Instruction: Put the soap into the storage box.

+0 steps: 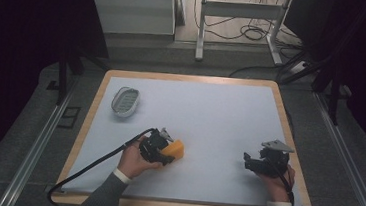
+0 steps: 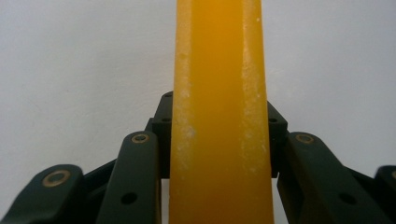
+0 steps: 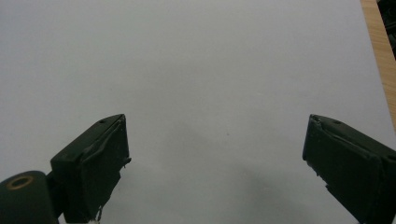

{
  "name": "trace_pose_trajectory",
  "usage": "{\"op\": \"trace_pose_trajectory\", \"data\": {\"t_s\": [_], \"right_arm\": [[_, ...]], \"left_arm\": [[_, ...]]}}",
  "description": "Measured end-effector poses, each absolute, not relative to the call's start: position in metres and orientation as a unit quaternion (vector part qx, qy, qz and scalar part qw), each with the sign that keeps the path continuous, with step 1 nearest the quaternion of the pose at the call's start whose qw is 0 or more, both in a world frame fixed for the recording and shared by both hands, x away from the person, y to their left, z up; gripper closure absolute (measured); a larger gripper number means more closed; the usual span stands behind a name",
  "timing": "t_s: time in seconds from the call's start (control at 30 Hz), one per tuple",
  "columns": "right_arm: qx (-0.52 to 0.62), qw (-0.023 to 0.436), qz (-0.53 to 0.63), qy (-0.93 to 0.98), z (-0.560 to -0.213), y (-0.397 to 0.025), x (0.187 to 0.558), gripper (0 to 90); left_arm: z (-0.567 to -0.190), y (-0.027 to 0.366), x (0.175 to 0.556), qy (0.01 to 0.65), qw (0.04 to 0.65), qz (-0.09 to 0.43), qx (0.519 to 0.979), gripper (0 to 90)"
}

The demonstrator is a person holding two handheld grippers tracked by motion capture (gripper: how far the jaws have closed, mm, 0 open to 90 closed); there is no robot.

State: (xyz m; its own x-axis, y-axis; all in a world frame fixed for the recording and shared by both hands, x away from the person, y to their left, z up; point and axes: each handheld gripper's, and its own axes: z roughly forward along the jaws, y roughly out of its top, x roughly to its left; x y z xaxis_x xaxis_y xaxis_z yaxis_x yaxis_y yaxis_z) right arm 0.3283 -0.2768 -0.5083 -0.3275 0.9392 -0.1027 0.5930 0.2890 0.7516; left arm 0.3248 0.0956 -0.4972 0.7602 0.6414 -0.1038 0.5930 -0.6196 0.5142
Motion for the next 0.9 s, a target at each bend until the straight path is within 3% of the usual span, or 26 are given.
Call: {"op": "trace_pose_trajectory", "data": {"t_s": [0.9], "right_arm": [[0.509, 0.279, 0.308, 0.754, -0.509, -0.277, 0.328, 7.1]], "left_arm": [[-0.474, 0.124, 0.330, 0.358, 0.307, 0.044, 0.881, 60.8]]}}
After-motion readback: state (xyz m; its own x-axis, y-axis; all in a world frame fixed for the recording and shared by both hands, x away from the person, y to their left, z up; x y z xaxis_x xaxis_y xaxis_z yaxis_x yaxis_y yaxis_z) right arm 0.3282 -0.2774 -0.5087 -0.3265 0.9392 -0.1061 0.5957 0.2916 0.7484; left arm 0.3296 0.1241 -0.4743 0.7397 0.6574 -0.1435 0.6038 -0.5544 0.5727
